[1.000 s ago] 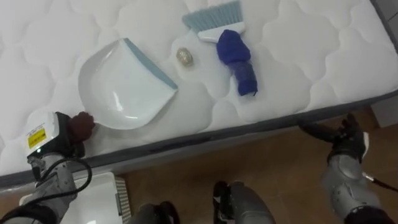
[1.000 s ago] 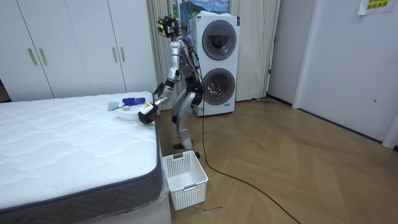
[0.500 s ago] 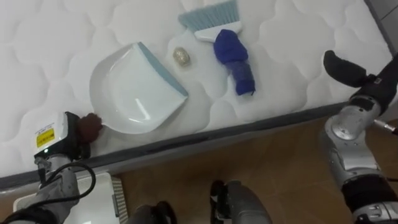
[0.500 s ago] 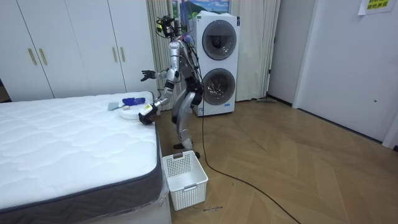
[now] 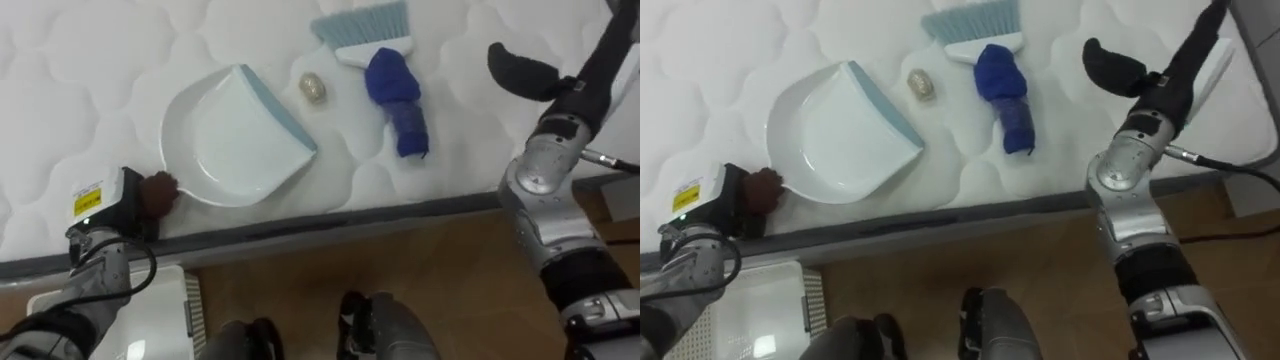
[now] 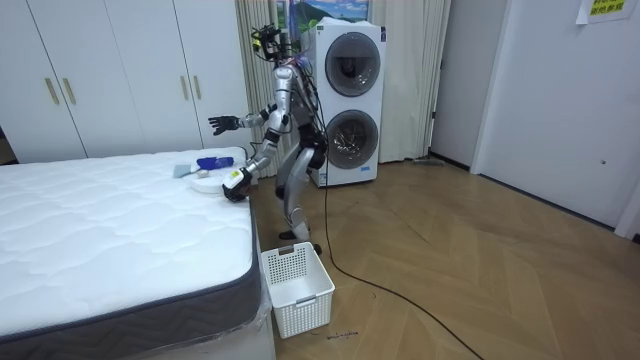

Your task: Clean bed

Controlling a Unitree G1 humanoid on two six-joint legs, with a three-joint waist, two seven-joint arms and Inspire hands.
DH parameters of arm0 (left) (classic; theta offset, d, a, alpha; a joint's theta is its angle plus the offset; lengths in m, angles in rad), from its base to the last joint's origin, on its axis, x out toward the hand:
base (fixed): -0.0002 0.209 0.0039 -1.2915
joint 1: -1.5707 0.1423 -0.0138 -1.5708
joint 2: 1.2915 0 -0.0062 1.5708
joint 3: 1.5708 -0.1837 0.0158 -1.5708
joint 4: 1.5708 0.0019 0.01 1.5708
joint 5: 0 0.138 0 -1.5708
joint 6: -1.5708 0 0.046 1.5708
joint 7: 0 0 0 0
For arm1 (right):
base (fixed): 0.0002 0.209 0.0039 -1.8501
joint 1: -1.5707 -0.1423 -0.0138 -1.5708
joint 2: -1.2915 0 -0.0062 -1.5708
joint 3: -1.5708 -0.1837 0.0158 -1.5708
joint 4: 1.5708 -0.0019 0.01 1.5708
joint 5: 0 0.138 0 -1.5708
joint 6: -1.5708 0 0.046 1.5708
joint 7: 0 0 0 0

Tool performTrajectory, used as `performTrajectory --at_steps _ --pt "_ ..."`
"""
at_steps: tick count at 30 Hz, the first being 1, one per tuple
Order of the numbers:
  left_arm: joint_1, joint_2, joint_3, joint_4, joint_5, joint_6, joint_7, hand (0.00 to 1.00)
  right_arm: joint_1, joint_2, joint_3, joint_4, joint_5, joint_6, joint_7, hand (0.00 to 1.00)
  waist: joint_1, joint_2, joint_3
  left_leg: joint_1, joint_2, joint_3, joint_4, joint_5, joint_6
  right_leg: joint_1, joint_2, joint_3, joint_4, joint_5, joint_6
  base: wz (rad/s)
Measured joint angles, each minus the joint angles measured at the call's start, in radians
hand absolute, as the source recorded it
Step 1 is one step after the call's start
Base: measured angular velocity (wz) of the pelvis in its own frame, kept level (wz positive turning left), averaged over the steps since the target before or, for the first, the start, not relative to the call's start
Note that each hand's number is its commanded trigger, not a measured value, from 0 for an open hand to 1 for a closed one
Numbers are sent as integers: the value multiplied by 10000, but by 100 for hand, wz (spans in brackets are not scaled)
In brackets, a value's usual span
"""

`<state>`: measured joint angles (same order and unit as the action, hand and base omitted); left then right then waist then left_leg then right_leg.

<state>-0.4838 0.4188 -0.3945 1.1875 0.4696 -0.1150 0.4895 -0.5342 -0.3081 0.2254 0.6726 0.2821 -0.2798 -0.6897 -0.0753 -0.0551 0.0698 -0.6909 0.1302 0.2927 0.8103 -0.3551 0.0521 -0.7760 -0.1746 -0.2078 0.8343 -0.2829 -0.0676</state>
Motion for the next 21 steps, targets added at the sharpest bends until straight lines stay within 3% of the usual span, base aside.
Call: performTrajectory --at_steps 5,10,16,21 --pt "-59 -5 -18 -303 -46 33 -238 100 -39 0 374 757 897 238 1080 0 194 11 51 -111 11 -87 62 -19 26 3 -16 -102 -13 -3 6 6" --pt "-318 -82 -81 -330 -63 16 -379 100 -50 -77 465 1172 1616 533 1939 0 351 177 217 -278 -27 -286 136 -21 31 -15 -79 -281 14 -19 6 9" --pt "-467 -88 -237 -712 -62 15 -406 100 -283 -138 969 1430 1874 779 2362 0 604 284 283 -650 -31 -409 360 -34 29 -317 -195 -456 261 -105 -68 8" --pt "-493 -91 -266 -781 -57 16 -393 100 -502 -149 1078 1463 1882 811 2561 0 641 293 285 -722 -50 -453 479 -46 14 -375 -289 -535 484 -185 -125 6"
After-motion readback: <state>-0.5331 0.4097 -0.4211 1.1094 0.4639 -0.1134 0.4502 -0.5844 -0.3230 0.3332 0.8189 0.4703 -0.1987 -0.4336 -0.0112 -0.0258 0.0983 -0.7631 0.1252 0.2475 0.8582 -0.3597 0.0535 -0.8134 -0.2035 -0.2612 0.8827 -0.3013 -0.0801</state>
